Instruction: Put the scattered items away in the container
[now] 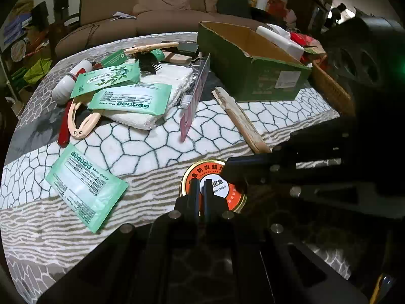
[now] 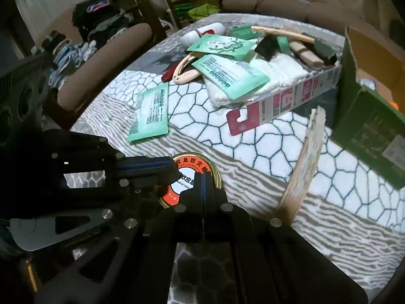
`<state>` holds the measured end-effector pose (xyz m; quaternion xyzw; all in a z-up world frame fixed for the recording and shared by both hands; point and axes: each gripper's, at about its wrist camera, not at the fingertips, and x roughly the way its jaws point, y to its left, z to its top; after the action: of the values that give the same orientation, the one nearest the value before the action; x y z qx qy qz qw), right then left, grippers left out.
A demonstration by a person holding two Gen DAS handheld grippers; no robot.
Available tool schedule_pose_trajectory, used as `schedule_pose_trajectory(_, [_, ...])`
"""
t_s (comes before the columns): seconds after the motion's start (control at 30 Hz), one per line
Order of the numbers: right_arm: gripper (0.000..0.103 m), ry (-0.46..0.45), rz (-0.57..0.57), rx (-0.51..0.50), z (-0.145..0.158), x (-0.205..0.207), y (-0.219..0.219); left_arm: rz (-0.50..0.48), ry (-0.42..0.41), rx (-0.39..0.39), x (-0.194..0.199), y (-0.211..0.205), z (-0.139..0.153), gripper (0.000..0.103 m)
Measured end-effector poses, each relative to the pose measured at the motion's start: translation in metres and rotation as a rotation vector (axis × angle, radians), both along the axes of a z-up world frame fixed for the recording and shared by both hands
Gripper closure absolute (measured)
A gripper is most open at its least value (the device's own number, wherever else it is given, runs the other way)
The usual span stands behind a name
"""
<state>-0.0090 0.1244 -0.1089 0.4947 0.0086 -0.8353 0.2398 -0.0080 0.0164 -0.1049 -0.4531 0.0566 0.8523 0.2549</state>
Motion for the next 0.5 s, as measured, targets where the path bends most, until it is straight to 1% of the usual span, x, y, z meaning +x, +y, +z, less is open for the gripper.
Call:
schedule_pose_trajectory(0.1, [0.102, -0.010, -0.027, -0.033, -0.001, -0.002, 0.004, 0.015, -0.012, 0.008, -0.004, -0.001, 0.000, 0.101])
schedule_pose_trajectory(0.17, [0.102, -0.005, -0.022, -0.033, 0.001, -0.002, 0.004, 0.032, -0.029, 0.027, -0.007, -0.004, 0.001, 0.101])
schedule_pose_trajectory(0.23, [0.102, -0.005, -0.038, -0.039, 0.003, -0.004, 0.007, 0.061, -0.011, 0.019, -0.009, -0.007, 0.007, 0.101])
schedule_pose_trajectory(0.27, [0.102, 0.004, -0.046, -0.046, 0.006, -0.005, 0.009, 0.062, 0.010, 0.013, -0.010, -0.008, 0.012, 0.101])
schedule_pose_trajectory(0.33, [0.102, 0.022, -0.042, -0.055, 0.011, -0.008, 0.008, 0.066, 0.019, 0.010, -0.017, -0.009, 0.014, 0.101])
schedule_pose_trajectory(0.43, [0.102, 0.008, -0.024, -0.029, 0.004, -0.012, -0.002, 0.069, -0.009, 0.000, -0.025, -0.004, 0.002, 0.101])
schedule_pose_trajectory(0.47, [0.102, 0.009, -0.024, -0.016, 0.000, -0.012, -0.005, 0.066, 0.003, -0.010, -0.024, -0.002, 0.000, 0.102])
schedule_pose_trajectory(0.5, [0.102, 0.020, -0.027, -0.008, -0.001, -0.011, -0.006, 0.056, 0.025, -0.037, -0.022, 0.002, -0.001, 0.102])
